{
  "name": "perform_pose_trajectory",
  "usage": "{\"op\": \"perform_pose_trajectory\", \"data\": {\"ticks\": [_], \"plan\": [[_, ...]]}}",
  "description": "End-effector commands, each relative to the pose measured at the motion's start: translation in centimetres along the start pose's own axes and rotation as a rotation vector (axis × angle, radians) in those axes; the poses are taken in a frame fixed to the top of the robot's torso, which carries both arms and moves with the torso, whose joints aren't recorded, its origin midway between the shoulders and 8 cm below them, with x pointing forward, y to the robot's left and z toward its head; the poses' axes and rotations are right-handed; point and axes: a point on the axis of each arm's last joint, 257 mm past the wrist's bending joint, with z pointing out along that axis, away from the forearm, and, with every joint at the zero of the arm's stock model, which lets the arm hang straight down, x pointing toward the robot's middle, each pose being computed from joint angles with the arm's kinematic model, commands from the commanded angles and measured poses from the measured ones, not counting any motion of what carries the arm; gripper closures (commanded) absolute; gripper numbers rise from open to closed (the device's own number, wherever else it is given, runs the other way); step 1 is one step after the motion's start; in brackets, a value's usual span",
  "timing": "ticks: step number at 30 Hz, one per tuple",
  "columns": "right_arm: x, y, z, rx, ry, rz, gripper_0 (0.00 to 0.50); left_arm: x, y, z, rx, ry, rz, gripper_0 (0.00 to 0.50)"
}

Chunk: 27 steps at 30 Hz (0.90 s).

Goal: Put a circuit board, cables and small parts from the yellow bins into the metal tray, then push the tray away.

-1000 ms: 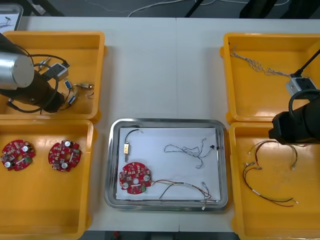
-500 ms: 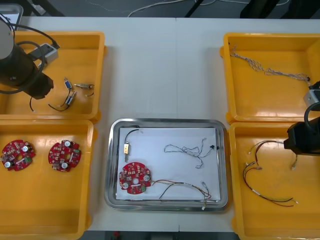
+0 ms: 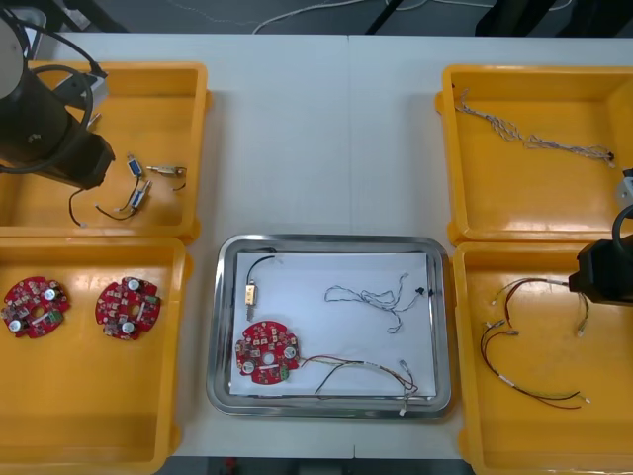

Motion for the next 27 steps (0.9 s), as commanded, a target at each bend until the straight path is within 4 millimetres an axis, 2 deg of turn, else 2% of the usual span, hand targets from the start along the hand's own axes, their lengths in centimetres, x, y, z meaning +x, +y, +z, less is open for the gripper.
{"op": "perform_pose_trajectory", "data": {"ticks": [1, 13, 20, 27], "plan": [[-1.0, -2.1, -0.8, 0.027, -0.023, -0.033, 0.000, -1.9, -2.1, -3.4, -0.015, -0.062, -0.140, 0.500], [-2.2, -2.9, -0.4, 0.021, -0.049, -0.054, 0.000, -0.7, -8.8, -3.0, 0.033, -0.094, -0.264, 0.500], [-2.2, -3.0, -0.4, 0.026, -0.051, -0.076, 0.000, -0.4, -13.1, -2.3, 0.058, -0.114, -0.314, 0.500], [-2.2, -3.0, -0.4, 0.027, -0.048, -0.080, 0.000, 1.1, -16.1, -1.4, 0.087, -0.117, -0.308, 0.500]]}}
